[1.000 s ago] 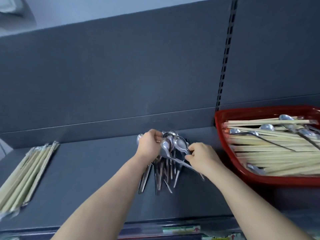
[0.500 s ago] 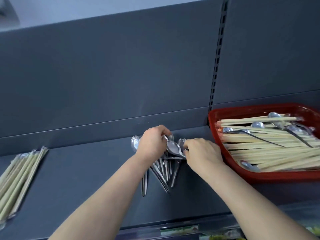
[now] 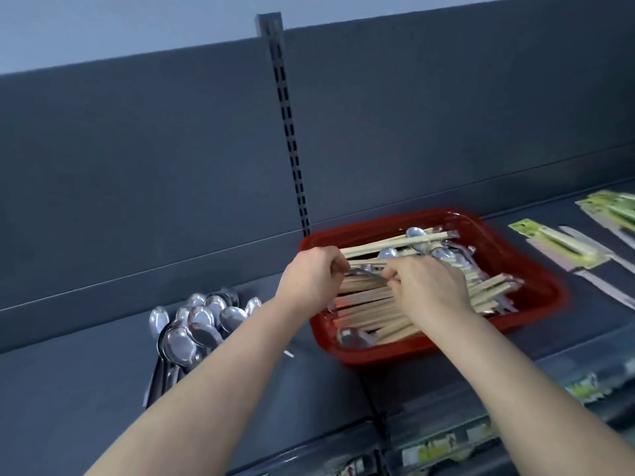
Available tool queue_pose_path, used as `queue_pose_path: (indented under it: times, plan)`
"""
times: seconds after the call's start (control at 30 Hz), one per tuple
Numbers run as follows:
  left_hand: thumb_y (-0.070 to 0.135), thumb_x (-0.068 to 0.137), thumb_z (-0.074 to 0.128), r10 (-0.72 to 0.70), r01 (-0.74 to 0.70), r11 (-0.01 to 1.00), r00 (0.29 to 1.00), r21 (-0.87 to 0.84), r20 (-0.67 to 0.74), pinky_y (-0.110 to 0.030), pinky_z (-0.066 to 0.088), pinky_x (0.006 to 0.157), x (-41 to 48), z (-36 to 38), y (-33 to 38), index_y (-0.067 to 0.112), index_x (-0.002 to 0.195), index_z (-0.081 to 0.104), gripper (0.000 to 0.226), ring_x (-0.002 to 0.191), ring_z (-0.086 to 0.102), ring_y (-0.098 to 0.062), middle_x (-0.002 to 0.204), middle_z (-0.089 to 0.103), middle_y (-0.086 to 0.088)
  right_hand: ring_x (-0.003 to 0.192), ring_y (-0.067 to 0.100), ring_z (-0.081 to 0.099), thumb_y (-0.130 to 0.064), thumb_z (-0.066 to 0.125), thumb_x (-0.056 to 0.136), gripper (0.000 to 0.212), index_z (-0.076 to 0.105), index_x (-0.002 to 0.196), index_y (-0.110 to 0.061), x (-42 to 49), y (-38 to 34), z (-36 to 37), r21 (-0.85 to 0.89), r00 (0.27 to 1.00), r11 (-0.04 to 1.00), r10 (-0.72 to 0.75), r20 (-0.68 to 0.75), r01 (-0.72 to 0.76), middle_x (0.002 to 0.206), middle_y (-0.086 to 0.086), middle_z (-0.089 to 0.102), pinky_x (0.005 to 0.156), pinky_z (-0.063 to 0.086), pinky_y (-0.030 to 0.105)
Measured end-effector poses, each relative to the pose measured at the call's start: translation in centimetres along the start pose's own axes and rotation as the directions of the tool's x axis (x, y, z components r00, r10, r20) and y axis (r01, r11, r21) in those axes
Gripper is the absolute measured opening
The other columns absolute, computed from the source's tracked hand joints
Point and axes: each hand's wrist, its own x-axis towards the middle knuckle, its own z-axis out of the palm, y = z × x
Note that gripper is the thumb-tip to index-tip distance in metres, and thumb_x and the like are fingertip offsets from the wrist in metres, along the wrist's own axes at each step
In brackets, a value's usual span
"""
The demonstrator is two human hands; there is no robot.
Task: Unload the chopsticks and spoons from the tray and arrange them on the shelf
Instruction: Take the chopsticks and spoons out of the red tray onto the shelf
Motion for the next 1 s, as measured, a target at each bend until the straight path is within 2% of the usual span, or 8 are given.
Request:
queue_pose_path:
  times: [0.13,0.23,0.37,0.47,0.57,0.67,0.8,1.0]
  plan:
    - [0.013,0.085,0.058,0.001,-0.005,0.999,0.996,0.049,0.084,-0.033,0.053,0.081,1.3,1.7,2.7,0.021,0.097,0.070,0.018,0.092,0.064,-0.020,0.098,0.071,0.003,0.097,0.014,0.064,-0.030,0.065,0.088,0.013,0.072,0.096,-0.036,0.2,3.2,-0.8,0.117,0.972,0.992,-0.081,0.220,0.056,0.099,-0.015,0.068,0.079,0.048,0.025]
    - [0.016,0.090,0.054,-0.074,0.073,0.997,0.997,0.020,0.014,-0.032,0.054,0.073,1.6,2.1,3.2,0.023,0.094,0.068,0.016,0.082,0.064,-0.023,0.095,0.071,0.002,0.085,0.006,0.061,-0.038,0.077,0.076,0.017,0.075,0.092,-0.034,0.2,3.1,-0.4,0.332,0.877,0.935,-0.259,0.406,0.123,0.085,-0.017,0.065,0.071,0.046,0.022]
    - [0.010,0.088,0.052,-0.181,0.176,0.983,0.970,-0.044,-0.163,-0.026,0.051,0.076,0.9,1.2,2.1,0.024,0.091,0.068,0.021,0.087,0.067,-0.020,0.090,0.070,0.009,0.089,0.009,0.060,-0.042,0.078,0.074,0.031,0.072,0.102,-0.031,0.5,1.3,1.1,0.379,0.825,0.904,-0.364,0.433,0.199,0.098,-0.012,0.067,0.074,0.047,0.024]
    - [0.008,0.087,0.054,-0.210,0.202,0.978,0.948,-0.060,-0.238,-0.027,0.050,0.080,0.1,0.3,0.9,0.022,0.090,0.069,0.021,0.091,0.065,-0.017,0.094,0.072,0.007,0.089,0.012,0.059,-0.039,0.078,0.075,0.024,0.072,0.097,-0.033,0.7,0.1,1.8,0.340,0.798,0.903,-0.401,0.451,0.262,0.096,-0.012,0.064,0.069,0.043,0.024]
    - [0.007,0.087,0.056,-0.217,0.205,0.976,0.943,-0.073,-0.252,-0.024,0.048,0.079,-0.4,-0.1,0.3,0.021,0.091,0.070,0.020,0.091,0.065,-0.015,0.096,0.071,0.007,0.099,0.018,0.060,-0.037,0.067,0.085,0.013,0.068,0.098,-0.034,1.4,-0.4,1.7,0.305,0.862,0.927,-0.330,0.385,0.218,0.103,-0.008,0.064,0.075,0.046,0.028]
    - [0.008,0.087,0.055,-0.214,0.202,0.977,0.939,-0.074,-0.271,-0.025,0.049,0.079,-0.5,-0.1,0.7,0.021,0.093,0.069,0.020,0.091,0.064,-0.016,0.096,0.071,0.008,0.104,0.027,0.058,-0.034,0.047,0.097,0.017,0.054,0.109,-0.025,2.9,-0.5,1.2,0.317,0.968,0.942,-0.177,0.178,0.113,0.114,0.001,0.065,0.073,0.039,0.032]
    - [0.012,0.087,0.054,-0.216,0.205,0.976,0.943,-0.069,-0.252,-0.026,0.049,0.078,0.0,-0.1,1.6,0.024,0.092,0.068,0.020,0.090,0.062,-0.014,0.093,0.070,0.010,0.101,0.033,0.058,-0.026,0.037,0.101,0.021,0.047,0.112,-0.012,5.4,-0.3,0.0,0.468,0.999,0.884,-0.009,-0.031,0.023,0.111,0.012,0.063,0.070,0.036,0.035]
    - [0.010,0.088,0.052,-0.246,0.245,0.969,0.954,-0.029,-0.169,-0.026,0.048,0.079,1.2,0.9,2.3,0.018,0.098,0.067,0.020,0.093,0.062,-0.021,0.099,0.069,0.000,0.072,0.026,0.072,-0.031,0.034,0.100,0.014,0.040,0.104,-0.019,6.8,1.6,1.3,0.737,0.988,0.660,0.138,0.069,-0.143,0.099,0.007,0.067,0.070,0.057,0.046]
